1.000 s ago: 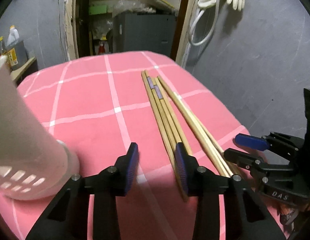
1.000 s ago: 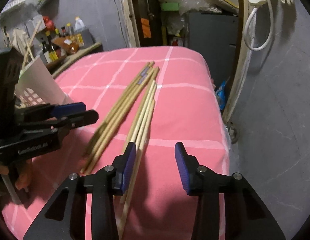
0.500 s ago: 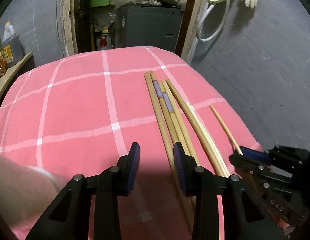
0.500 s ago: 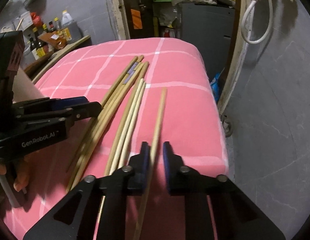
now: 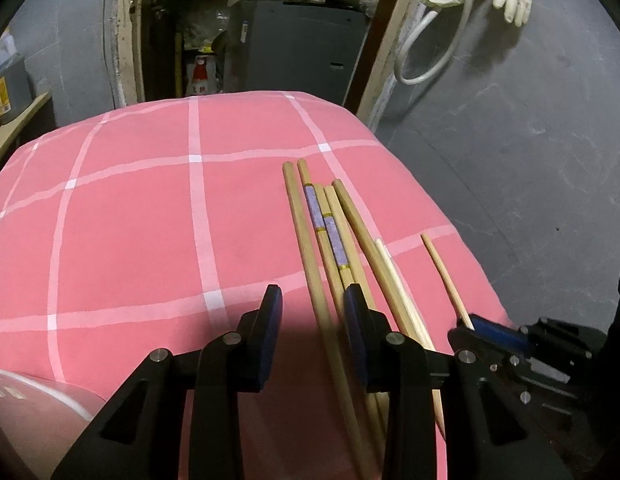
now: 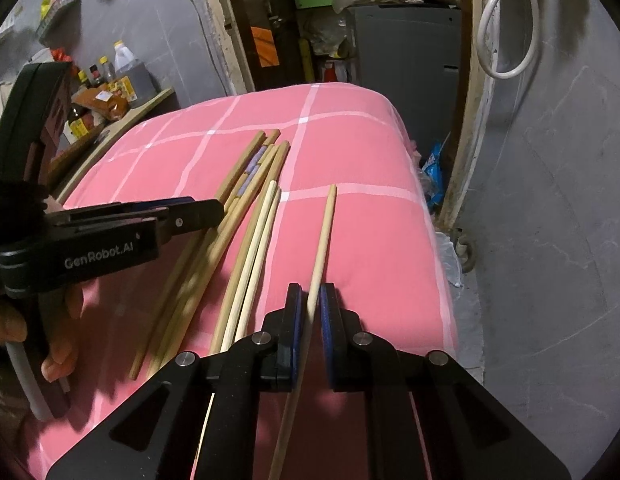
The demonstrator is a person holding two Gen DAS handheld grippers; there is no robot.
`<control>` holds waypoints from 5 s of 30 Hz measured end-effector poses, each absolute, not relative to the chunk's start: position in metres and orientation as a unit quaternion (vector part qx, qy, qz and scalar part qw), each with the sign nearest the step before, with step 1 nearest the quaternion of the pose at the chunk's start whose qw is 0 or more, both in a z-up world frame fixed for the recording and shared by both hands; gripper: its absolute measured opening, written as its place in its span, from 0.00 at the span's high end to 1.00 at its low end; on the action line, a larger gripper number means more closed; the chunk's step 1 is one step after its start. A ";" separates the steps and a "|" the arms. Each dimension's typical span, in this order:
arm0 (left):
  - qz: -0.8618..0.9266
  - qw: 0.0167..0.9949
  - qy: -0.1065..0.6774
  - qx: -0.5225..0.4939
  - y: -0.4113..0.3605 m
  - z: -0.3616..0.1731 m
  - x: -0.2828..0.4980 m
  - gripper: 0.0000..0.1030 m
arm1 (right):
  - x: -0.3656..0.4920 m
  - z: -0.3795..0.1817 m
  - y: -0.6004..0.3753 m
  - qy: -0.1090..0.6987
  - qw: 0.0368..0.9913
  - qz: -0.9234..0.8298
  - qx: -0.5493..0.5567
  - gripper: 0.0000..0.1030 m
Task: Organize utensils
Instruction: 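Close the right gripper on a chopstick while the left gripper grasps another, then lift both chopsticks upright toward the white holder, then lower both chopsticks into the white holder and open both grippers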
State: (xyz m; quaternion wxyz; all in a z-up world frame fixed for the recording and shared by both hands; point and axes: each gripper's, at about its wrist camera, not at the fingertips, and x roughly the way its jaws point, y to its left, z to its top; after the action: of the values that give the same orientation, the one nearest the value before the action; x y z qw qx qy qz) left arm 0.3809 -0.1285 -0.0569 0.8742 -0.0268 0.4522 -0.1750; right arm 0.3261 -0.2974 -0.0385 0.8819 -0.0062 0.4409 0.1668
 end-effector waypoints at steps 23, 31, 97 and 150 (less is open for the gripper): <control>-0.178 0.865 0.468 -0.033 -0.133 -0.052 0.358 0.96 | 0.335 -0.036 -0.313 0.451 0.873 0.158 0.098 0.97; -0.196 0.890 0.407 -0.060 -0.121 -0.025 0.315 0.96 | 0.287 -0.005 -0.303 0.359 0.908 0.187 0.111 0.97; 0.029 0.982 -0.048 -0.180 0.129 0.079 0.219 0.96 | 0.267 0.064 -0.111 -0.032 0.945 0.303 0.118 0.97; 0.000 0.989 0.001 -0.149 0.099 0.043 0.206 0.80 | 0.248 0.044 -0.099 -0.042 0.951 0.299 0.070 0.91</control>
State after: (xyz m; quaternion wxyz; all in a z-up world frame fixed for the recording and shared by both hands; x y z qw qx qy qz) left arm 0.2061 0.0986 0.0431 0.9888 -0.1491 0.0011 -0.0004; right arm 0.2483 -0.0991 0.0440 0.9507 0.0697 -0.0423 0.2991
